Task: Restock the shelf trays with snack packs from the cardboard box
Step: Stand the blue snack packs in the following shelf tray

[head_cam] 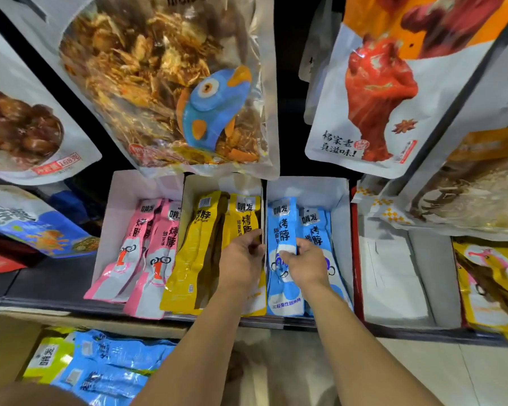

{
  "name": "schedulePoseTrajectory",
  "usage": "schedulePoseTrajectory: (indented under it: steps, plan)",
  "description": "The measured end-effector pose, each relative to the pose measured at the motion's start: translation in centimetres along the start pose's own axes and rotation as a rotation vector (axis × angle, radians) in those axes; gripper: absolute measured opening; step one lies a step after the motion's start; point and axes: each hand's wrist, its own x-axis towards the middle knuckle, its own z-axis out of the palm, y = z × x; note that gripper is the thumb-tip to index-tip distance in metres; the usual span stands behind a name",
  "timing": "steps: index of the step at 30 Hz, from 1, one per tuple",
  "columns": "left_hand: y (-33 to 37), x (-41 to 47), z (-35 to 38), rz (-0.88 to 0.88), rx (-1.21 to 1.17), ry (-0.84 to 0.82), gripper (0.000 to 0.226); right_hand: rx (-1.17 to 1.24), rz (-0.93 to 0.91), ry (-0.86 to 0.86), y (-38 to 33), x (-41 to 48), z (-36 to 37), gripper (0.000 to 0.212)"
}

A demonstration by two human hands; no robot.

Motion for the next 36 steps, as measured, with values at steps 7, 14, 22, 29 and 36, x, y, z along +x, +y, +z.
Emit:
schedulePoseTrajectory:
  steps: [7, 14, 22, 29, 36]
  plan:
    - [1.3, -0.9, -0.4, -0.004, 0.098, -0.021, 0.037, -0.181, -0.008, -0.046, -1.5, -2.5, -1.9, 0.055]
    - [3.5, -5.2, -1.7, 0.041, 0.207, -0.104, 0.04, -0.403, -0.118, -0.047, -3.4, -7.6, -5.1, 0.052]
    - [4.8, -12.7, -4.9, 0.259, 0.87, -0.057, 0.047, -0.964, -0.335, -0.024, -4.5, -15.4, -6.3, 0.054]
    - [5.2, -19.5, -8.1, 0.202, 1.059, -0.062, 0.052, -1.224, -0.382, -0.024, -3.4, -22.0, -6.6, 0.055]
    - [4.1, -23.6, -11.5, 0.164, 1.137, 0.022, 0.046, -1.312, -0.523, -0.063, -4.6, -25.3, -4.7, 0.06]
